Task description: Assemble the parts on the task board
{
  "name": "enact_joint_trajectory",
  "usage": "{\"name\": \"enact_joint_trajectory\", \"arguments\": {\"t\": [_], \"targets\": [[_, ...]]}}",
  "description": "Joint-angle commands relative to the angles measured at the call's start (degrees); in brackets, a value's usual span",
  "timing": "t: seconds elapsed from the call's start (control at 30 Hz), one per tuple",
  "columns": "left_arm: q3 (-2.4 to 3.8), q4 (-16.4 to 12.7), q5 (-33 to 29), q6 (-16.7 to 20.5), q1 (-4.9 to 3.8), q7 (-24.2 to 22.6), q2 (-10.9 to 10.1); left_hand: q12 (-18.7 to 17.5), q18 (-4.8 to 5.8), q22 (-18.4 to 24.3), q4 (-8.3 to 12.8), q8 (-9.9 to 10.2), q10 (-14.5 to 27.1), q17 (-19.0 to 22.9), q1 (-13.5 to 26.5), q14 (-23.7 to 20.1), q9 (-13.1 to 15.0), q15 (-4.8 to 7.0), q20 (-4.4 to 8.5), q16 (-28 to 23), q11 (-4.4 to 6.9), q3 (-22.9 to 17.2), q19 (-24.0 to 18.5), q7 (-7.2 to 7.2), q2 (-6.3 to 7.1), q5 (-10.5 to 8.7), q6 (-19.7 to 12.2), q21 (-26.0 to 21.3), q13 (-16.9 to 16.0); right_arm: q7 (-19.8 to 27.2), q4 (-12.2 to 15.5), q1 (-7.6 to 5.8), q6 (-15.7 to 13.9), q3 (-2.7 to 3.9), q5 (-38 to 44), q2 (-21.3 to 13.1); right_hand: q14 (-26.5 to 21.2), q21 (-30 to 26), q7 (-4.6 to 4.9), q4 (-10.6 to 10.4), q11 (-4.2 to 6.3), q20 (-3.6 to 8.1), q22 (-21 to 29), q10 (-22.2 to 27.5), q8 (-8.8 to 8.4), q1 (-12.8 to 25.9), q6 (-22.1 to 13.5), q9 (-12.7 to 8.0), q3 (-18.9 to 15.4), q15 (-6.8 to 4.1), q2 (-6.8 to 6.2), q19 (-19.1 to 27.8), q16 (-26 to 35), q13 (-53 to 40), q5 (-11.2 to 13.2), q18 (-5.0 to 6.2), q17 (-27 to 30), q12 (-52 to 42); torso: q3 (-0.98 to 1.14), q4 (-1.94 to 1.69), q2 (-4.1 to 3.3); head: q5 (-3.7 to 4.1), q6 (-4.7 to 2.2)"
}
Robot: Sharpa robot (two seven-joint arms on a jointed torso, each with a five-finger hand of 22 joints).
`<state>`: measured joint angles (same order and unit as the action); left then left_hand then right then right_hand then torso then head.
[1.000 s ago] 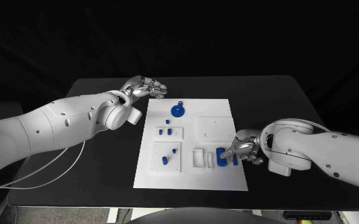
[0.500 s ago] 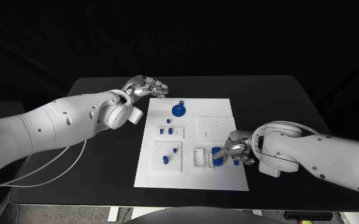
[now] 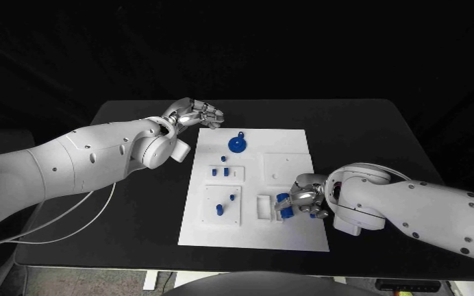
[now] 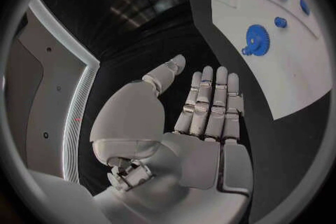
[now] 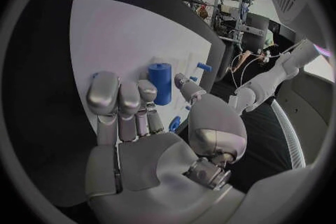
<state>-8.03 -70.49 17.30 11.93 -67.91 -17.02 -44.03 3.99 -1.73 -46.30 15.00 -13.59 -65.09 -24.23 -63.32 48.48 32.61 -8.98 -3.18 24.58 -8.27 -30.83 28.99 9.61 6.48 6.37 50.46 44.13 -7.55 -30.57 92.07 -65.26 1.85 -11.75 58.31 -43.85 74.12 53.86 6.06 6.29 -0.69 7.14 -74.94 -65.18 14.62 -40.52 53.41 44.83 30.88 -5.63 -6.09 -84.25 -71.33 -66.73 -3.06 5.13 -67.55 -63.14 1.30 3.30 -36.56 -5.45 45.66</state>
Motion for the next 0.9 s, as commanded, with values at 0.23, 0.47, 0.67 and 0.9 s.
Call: {"name": "enact_joint_trajectory", "arguments": {"t": [0.23, 0.47, 0.67, 0.9], "targets": [[0.03, -0.2, -0.3, -0.9, -0.02, -0.5, -0.1, 0.2, -0.90, 0.1, -0.1, -0.4, -0.3, -0.1, 0.5, 0.3, -0.1, -0.02, -0.06, -0.3, 0.01, 0.3, 0.3, -0.05, 0.04, -0.23, -0.5, -0.3, 0.1, -0.1, -0.3, 0.52, -2.1, -0.40, 0.2, -0.8, 1.0, 0.4, 0.08, 1.3, 0.95, -0.11, -0.8, 0.9, 0.01, -2.6, 1.9, -7.2, 2.9, -0.67, 1.88, -0.1, 0.3, 0.0, 0.3, 9.87, -0.3, -0.3, 0.02, 0.08, -0.02, -0.24, 0.00], [0.03, -0.2, -0.3, -1.0, -0.02, -0.5, -0.1, 0.2, -0.89, 0.1, -0.1, -0.4, -0.3, -0.1, 0.5, 0.3, -0.1, -0.02, -0.06, -0.3, 0.01, 0.3, 0.3, -0.05, 0.03, -0.23, -0.5, -0.3, 0.1, 0.1, 1.2, 0.35, -3.6, -0.38, -2.3, -1.9, 1.1, 0.5, -0.23, 0.9, 1.24, -0.59, -0.8, 0.5, 0.22, -2.2, 2.9, -7.1, 4.8, -0.93, 1.86, -0.2, 0.5, 0.2, 0.3, 9.87, -0.4, -0.2, 0.04, 0.09, 0.00, -0.40, -0.09], [0.03, -0.1, -0.3, -1.0, -0.02, -0.5, -0.2, 0.2, -0.89, 0.1, -0.1, -0.4, -0.3, -0.1, 0.6, 0.3, -0.1, -0.02, -0.06, -0.3, 0.01, 0.3, 0.3, -0.05, 0.01, -0.23, -0.5, -0.3, 0.1, 0.1, 2.6, -1.08, -4.7, -0.35, -4.3, -2.8, 1.2, 0.6, -0.36, 0.7, 1.37, -0.75, -0.8, 0.2, 0.30, -1.7, 3.4, -7.1, 5.4, -1.03, 1.66, -0.3, 0.6, 0.3, 0.3, 9.87, -0.5, -0.1, 0.04, 0.03, -0.04, -0.50, -0.13], [0.03, -0.2, -0.3, -1.1, -0.02, -0.5, -0.2, 0.2, -0.89, 0.1, -0.1, -0.4, -0.3, -0.1, 0.6, 0.3, -0.1, -0.02, -0.07, -0.3, 0.01, 0.4, 0.3, -0.05, 0.01, -0.24, -0.5, -0.3, 0.1, 0.0, 3.3, -1.67, -5.2, -0.34, -8.2, -1.9, 1.3, 0.7, -0.45, 0.6, 1.46, -0.82, -0.8, 0.1, 0.36, -1.3, 3.8, -7.1, 5.6, -1.11, 1.53, -0.3, 0.6, 0.4, 0.3, 9.87, -0.6, -0.1, 0.00, 0.01, -0.09, -0.58, -0.25]]}}
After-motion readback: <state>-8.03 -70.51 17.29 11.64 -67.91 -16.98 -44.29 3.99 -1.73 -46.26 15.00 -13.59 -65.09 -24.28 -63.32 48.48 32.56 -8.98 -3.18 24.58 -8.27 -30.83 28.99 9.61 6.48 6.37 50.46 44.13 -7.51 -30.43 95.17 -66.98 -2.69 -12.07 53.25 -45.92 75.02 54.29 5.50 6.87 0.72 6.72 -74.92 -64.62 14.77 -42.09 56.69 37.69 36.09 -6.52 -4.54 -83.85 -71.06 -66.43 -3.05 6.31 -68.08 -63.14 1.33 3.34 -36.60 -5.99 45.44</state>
